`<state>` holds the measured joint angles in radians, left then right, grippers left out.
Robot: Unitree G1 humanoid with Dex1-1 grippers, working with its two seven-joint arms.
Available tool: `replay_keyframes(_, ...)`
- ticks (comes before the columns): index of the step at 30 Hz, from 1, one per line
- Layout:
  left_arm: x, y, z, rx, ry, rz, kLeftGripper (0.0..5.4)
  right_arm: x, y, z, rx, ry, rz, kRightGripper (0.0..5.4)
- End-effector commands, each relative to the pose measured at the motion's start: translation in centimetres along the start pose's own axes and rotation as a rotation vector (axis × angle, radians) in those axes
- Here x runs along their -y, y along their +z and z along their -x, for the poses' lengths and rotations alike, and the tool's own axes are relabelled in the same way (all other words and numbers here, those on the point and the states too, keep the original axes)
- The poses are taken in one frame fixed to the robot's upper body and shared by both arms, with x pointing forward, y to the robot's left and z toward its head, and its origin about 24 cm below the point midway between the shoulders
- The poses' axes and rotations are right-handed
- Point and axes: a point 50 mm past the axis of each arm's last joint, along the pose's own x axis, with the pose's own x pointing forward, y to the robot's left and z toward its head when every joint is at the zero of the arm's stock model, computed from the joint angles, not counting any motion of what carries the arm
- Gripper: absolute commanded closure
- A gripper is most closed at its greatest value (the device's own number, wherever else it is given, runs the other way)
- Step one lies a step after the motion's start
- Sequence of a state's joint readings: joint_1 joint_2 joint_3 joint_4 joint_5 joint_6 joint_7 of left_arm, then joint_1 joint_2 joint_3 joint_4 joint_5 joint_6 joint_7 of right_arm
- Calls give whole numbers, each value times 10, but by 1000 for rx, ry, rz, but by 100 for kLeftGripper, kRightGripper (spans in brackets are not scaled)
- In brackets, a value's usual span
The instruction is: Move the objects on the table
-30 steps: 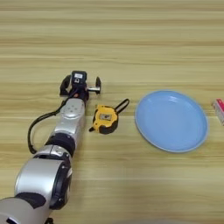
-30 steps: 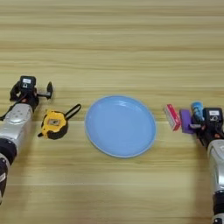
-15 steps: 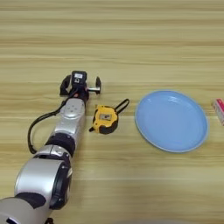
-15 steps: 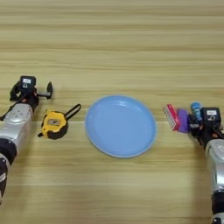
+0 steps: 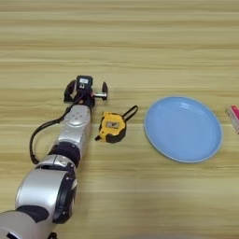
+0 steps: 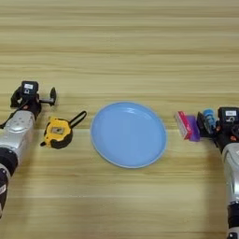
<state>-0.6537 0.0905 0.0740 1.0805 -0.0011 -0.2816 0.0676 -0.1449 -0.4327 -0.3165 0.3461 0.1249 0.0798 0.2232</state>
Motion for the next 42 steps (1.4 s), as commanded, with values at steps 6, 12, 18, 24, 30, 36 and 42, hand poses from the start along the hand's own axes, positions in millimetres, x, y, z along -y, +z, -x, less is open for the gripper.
replay_keyframes(6,1,4,-2,9,-1,-12,0,0,1,0,-3,-7,-6,2)
replay_keyframes(12,1,4,-2,9,-1,-12,0,-6,13,6,46,15,6,2)
replay_keyframes(18,2,4,-2,9,-1,-13,0,-17,28,15,106,52,21,2)
replay_keyframes(24,2,4,-2,9,-1,-13,0,-30,37,24,131,125,52,11)
replay_keyframes(30,2,4,-2,8,-1,-13,0,-42,33,30,107,201,100,79)
replay_keyframes(36,2,4,-2,9,0,-13,0,-49,28,33,82,244,143,150)
replay_keyframes(42,2,4,-2,9,-1,-12,0,-51,19,30,43,258,147,215)
